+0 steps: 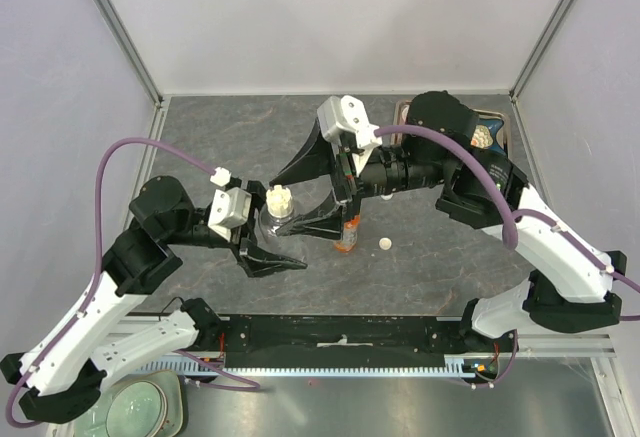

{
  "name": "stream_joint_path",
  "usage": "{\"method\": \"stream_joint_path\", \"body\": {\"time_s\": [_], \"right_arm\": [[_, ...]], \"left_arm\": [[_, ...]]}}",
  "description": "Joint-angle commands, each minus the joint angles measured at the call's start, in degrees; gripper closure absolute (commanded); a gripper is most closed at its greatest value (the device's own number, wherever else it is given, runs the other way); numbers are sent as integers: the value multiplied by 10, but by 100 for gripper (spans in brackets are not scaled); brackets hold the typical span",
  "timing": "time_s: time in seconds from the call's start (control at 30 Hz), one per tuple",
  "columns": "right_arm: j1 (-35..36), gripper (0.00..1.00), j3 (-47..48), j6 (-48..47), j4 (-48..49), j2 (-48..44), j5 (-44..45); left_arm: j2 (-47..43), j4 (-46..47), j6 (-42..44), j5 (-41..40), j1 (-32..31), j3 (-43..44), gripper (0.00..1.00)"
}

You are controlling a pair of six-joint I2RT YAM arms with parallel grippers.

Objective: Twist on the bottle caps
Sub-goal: Screw the bottle cap onto the plastic bottle.

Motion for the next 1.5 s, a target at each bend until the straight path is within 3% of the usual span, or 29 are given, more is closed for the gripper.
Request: {"method": "stream_joint_path", "body": {"time_s": [0.0, 0.37, 0.63, 0.8, 0.9, 0.97, 1.1, 1.47], "right_arm": [[-14, 26, 1, 37, 58, -2, -67], [-30, 43, -8, 74, 84, 3, -91], [-34, 44, -12, 77, 71, 14, -88], [-41, 60, -15, 78, 63, 12, -82], [-46, 77, -27, 77, 61, 2, -69], [-47, 90, -38, 75, 55, -6, -47], [-47, 98, -46, 66, 21, -9, 24], [-23, 100, -125, 113, 12, -22, 291]], "left_arm": [[-10, 9, 18, 20, 3, -5, 98], [-15, 8, 22, 16, 3, -6, 98], [-14, 9, 23, 11, 3, -1, 98], [-11, 11, 27, 2, 3, 3, 98], [-11, 14, 27, -10, 3, 5, 98], [-10, 15, 27, -18, 3, 6, 98], [-6, 17, 35, -71, 3, 14, 98], [-5, 34, 70, -284, 3, 15, 97]]}}
